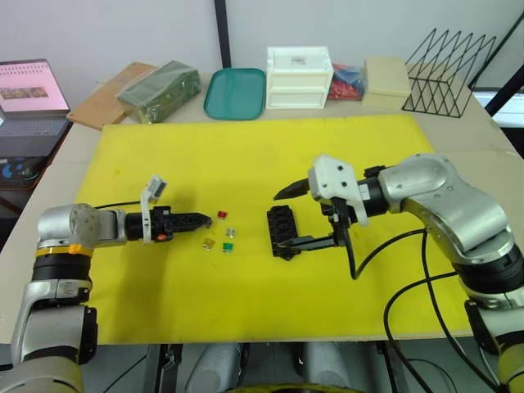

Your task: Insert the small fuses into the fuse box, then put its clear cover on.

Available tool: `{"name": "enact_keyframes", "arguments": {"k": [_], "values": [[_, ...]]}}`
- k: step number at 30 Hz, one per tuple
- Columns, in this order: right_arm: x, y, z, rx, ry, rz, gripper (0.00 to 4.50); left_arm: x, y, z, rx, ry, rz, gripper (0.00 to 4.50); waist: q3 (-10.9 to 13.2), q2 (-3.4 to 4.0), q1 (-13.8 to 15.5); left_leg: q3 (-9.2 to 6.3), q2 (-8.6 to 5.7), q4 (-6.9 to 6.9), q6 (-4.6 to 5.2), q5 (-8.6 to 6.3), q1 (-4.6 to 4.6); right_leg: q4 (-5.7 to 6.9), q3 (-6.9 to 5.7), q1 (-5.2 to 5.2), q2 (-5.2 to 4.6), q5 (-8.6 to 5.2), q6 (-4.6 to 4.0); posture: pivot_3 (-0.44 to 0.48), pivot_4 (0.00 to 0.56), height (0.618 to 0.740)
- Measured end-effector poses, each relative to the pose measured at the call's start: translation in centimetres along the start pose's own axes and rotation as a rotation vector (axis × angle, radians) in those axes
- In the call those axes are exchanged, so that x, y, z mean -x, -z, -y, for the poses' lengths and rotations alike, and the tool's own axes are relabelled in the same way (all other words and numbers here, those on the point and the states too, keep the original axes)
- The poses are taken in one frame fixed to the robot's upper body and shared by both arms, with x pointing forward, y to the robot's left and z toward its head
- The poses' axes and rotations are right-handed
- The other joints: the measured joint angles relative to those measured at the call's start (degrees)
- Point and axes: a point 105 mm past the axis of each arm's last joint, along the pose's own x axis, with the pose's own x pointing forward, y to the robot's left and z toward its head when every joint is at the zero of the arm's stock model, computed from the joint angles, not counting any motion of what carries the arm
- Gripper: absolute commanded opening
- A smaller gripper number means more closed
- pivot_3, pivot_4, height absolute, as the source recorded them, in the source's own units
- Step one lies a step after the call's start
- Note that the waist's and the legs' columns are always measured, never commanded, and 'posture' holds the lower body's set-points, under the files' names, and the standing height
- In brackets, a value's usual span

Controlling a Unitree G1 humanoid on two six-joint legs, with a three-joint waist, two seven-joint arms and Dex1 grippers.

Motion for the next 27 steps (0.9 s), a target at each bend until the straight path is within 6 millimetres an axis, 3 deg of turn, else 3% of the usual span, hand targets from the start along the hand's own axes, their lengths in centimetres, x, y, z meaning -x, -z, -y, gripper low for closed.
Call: {"name": "enact_keyframes", "arguments": {"k": [8,12,27], "values": [[0.0,0.0,0.0,0.000,0.002,0.000,4.50,0.4,0.2,-0.4,-0.007,-0.015,0.003,1.61,0.0,0.00,-0.6,-0.01,0.01,0.00,0.00,0.00,0.01,0.01,0.00,0.00,0.01,0.00,0.00,0.000,0.150,0.740],[0.0,0.0,0.0,0.000,0.002,0.000,4.50,0.4,0.3,-0.7,-0.020,-0.028,0.001,0.31,0.0,0.00,-0.7,0.00,0.02,0.00,0.00,0.00,0.01,0.02,0.00,0.00,0.02,0.00,0.00,0.000,0.150,0.740],[0.0,0.0,0.0,0.006,-0.001,-0.005,4.50,0.7,0.7,-1.2,-0.067,-0.009,0.004,0.15,0.0,0.03,-0.9,0.01,0.04,-0.01,-0.01,0.00,0.05,0.04,0.00,-0.01,0.03,0.00,0.00,0.000,0.150,0.740]]}}
